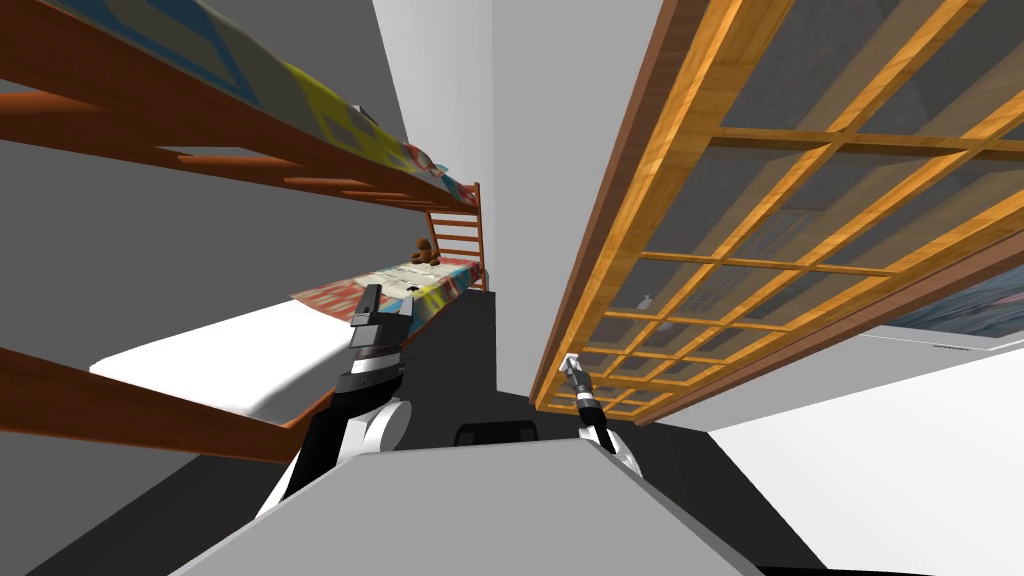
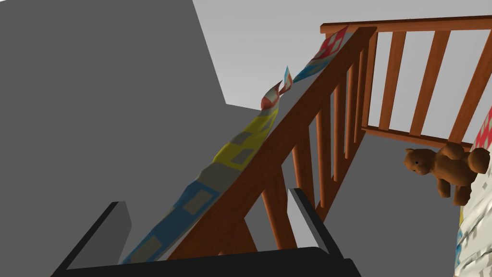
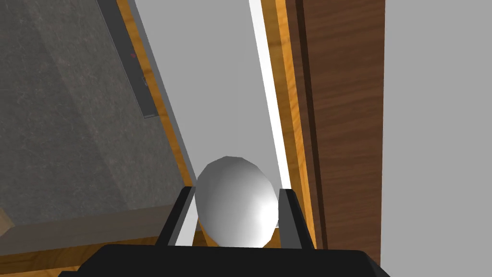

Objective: Pull the door open

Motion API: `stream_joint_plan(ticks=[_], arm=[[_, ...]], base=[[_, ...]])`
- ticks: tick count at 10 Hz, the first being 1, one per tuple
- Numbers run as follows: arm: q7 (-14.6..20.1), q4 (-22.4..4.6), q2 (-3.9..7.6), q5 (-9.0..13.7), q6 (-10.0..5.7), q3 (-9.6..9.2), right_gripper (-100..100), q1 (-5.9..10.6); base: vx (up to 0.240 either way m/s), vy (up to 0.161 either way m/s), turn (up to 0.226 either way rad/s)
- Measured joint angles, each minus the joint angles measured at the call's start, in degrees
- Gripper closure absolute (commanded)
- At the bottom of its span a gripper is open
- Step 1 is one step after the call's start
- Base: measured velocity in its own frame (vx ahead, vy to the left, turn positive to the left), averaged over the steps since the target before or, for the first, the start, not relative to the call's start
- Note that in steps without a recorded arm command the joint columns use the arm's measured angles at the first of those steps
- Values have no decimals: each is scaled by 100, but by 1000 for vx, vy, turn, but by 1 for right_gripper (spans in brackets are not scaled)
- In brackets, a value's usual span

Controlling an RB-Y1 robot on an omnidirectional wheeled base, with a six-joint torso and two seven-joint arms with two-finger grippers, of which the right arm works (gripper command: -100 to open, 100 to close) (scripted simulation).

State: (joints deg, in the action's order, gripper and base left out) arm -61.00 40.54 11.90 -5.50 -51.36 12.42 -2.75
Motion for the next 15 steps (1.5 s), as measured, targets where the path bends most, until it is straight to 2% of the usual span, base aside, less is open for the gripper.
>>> stream_joint_plan(ticks=[5,8,11,13,15], arm=[[697,4,45,180,6,-128,100,16],[1175,-91,89,310,-41,-211,100,72],[1557,-40,116,397,-5,-277,100,55],[1838,-151,142,469,-59,-320,100,124],[2142,55,141,540,38,-381,100,18]], base=[[-32,-11,30],[-32,-9,21],[-26,-12,32],[-25,-12,15],[-27,-8,18]])
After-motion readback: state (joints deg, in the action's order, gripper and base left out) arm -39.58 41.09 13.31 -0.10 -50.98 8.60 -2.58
